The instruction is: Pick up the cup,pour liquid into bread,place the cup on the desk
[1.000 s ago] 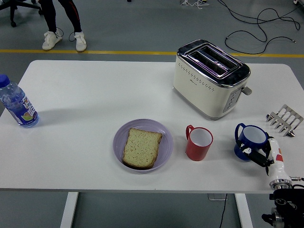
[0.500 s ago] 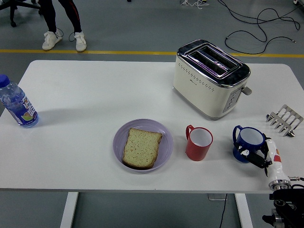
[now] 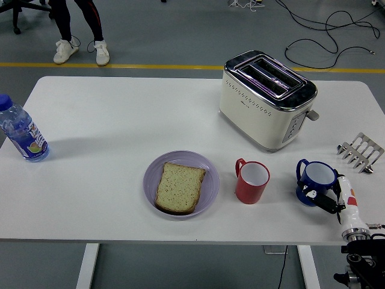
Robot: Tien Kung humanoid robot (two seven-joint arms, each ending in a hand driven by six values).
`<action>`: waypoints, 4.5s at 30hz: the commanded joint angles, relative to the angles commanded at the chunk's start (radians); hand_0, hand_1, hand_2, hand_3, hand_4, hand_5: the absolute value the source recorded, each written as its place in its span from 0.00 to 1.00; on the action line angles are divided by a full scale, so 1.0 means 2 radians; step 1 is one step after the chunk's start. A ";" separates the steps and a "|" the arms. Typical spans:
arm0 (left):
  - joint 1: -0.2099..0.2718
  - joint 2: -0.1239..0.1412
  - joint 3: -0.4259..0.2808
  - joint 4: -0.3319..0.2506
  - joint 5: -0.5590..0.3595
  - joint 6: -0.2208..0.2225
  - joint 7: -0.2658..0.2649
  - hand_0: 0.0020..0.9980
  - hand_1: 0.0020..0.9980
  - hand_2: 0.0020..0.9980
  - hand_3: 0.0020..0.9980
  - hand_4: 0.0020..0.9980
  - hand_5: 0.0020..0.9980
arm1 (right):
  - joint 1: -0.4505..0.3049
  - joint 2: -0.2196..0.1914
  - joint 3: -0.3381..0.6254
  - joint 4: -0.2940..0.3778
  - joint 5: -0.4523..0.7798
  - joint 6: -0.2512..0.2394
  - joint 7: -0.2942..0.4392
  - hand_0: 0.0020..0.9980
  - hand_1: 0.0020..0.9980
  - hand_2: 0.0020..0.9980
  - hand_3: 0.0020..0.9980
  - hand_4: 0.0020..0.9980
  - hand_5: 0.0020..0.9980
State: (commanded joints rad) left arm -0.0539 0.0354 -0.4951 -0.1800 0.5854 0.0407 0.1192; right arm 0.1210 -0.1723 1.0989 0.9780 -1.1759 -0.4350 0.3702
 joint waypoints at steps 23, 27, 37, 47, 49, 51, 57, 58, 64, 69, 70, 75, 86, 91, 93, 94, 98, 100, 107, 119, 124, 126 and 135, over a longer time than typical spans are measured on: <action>-0.002 0.000 -0.007 0.000 0.006 0.000 0.001 0.67 0.71 0.74 0.65 0.41 0.95 | 0.002 0.001 0.003 -0.003 -0.019 -0.005 0.000 0.81 0.70 0.84 0.96 0.92 0.03; -0.002 0.000 -0.011 0.000 0.009 0.000 0.001 0.67 0.71 0.74 0.66 0.41 0.94 | 0.002 0.001 0.004 -0.003 -0.018 -0.004 0.002 0.86 0.77 0.90 1.00 0.93 0.00; -0.002 0.001 -0.009 0.000 0.009 0.000 0.001 0.67 0.71 0.74 0.65 0.41 0.94 | 0.000 0.001 0.005 -0.002 -0.019 -0.003 0.004 0.91 0.81 0.92 1.00 0.94 0.00; -0.001 0.002 -0.010 0.000 0.008 0.000 0.000 0.67 0.71 0.74 0.65 0.41 0.94 | -0.005 -0.002 0.008 0.009 -0.023 -0.004 0.004 0.92 0.83 0.94 1.00 0.94 0.00; -0.002 0.002 -0.007 0.000 0.007 -0.001 0.000 0.67 0.71 0.73 0.65 0.41 0.94 | -0.005 -0.002 0.007 0.013 -0.026 -0.005 0.003 0.92 0.83 0.94 1.00 0.95 0.00; -0.002 0.002 -0.010 0.000 0.010 -0.001 0.000 0.67 0.71 0.73 0.65 0.41 0.94 | -0.007 -0.002 0.007 0.018 -0.026 -0.006 0.002 0.92 0.83 0.94 1.00 0.95 0.00; -0.003 0.003 -0.013 0.000 0.013 -0.001 0.001 0.67 0.71 0.73 0.65 0.41 0.94 | -0.008 -0.002 0.013 0.025 -0.024 -0.006 0.000 0.94 0.84 0.96 1.00 0.96 0.00; -0.003 0.003 -0.014 0.000 0.014 -0.001 0.001 0.67 0.71 0.73 0.65 0.41 0.94 | -0.009 -0.003 0.014 0.026 -0.024 -0.006 0.000 0.94 0.84 0.96 1.00 0.96 0.00; -0.001 0.002 -0.010 0.000 0.009 -0.001 0.000 0.67 0.71 0.73 0.65 0.41 0.94 | -0.017 -0.009 0.022 0.043 -0.024 -0.003 -0.003 0.94 0.84 0.97 1.00 0.96 0.00; 0.004 0.002 -0.007 0.000 0.009 -0.002 0.001 0.67 0.71 0.73 0.65 0.41 0.94 | -0.029 -0.011 0.032 0.062 -0.027 -0.001 -0.005 0.94 0.84 0.98 1.00 0.96 0.00; 0.005 0.002 -0.006 0.000 0.009 -0.002 0.001 0.67 0.71 0.73 0.65 0.41 0.94 | -0.031 -0.011 0.034 0.067 -0.028 -0.001 -0.006 0.94 0.84 0.98 1.00 0.96 0.00; 0.008 0.002 -0.007 0.000 0.013 -0.002 0.001 0.67 0.71 0.73 0.65 0.41 0.94 | -0.049 -0.018 0.036 0.106 -0.035 -0.001 -0.010 0.94 0.84 0.98 1.00 0.97 0.00; 0.014 0.004 -0.010 0.000 0.020 -0.003 0.002 0.67 0.71 0.74 0.65 0.41 0.94 | -0.068 -0.023 0.055 0.196 -0.049 -0.017 -0.010 0.94 0.84 0.97 1.00 0.97 0.01; 0.016 0.005 -0.003 0.000 0.014 -0.003 0.000 0.67 0.71 0.74 0.65 0.41 0.94 | -0.065 -0.024 0.067 0.212 -0.052 -0.026 -0.008 0.94 0.84 0.97 1.00 0.98 0.02; 0.015 0.005 -0.002 0.000 0.013 -0.003 0.000 0.67 0.71 0.74 0.65 0.41 0.94 | -0.063 -0.024 0.073 0.219 -0.051 -0.027 -0.010 0.94 0.84 0.97 1.00 0.98 0.02; 0.015 0.005 0.000 0.000 0.011 -0.003 0.000 0.67 0.71 0.74 0.65 0.41 0.94 | -0.063 -0.025 0.076 0.223 -0.051 -0.028 -0.011 0.94 0.84 0.97 1.00 0.98 0.02; 0.015 0.005 -0.004 0.000 0.012 -0.003 0.000 0.67 0.71 0.74 0.65 0.41 0.94 | -0.058 -0.025 0.075 0.241 -0.051 -0.037 -0.012 0.93 0.84 0.95 1.00 0.97 0.03; 0.014 0.005 -0.006 0.000 0.014 -0.002 0.001 0.67 0.71 0.74 0.65 0.41 0.94 | -0.054 -0.023 0.071 0.253 -0.048 -0.041 -0.012 0.93 0.84 0.95 1.00 0.97 0.03; 0.011 0.005 -0.003 0.000 0.011 -0.002 0.000 0.67 0.71 0.74 0.65 0.41 0.94 | -0.046 -0.027 0.053 0.288 -0.040 -0.044 -0.014 0.92 0.84 0.92 0.96 0.93 0.03; 0.007 0.005 -0.008 0.000 0.012 -0.001 0.001 0.67 0.71 0.74 0.65 0.41 0.94 | -0.039 -0.033 0.041 0.328 -0.022 -0.034 -0.027 0.91 0.82 0.92 0.94 0.91 0.04; 0.005 0.005 -0.008 0.000 0.014 -0.001 0.001 0.67 0.71 0.74 0.65 0.41 0.94 | -0.042 -0.032 0.053 0.342 0.025 -0.006 -0.042 0.89 0.80 0.88 0.88 0.84 0.07; 0.005 0.006 -0.006 0.000 0.013 -0.001 0.001 0.67 0.71 0.74 0.65 0.41 0.94 | -0.046 -0.033 0.061 0.351 0.051 0.008 -0.047 0.89 0.80 0.88 0.88 0.84 0.07; 0.004 0.006 -0.003 0.000 0.009 -0.001 0.000 0.67 0.71 0.74 0.66 0.41 0.94 | -0.065 -0.037 0.157 0.396 0.236 0.053 -0.074 0.72 0.66 0.71 0.70 0.70 0.13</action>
State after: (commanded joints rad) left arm -0.0457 0.0478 -0.5003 -0.1800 0.6034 0.0387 0.1196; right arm -0.0089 -0.2460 1.4123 1.7696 -0.7041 -0.3283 0.2223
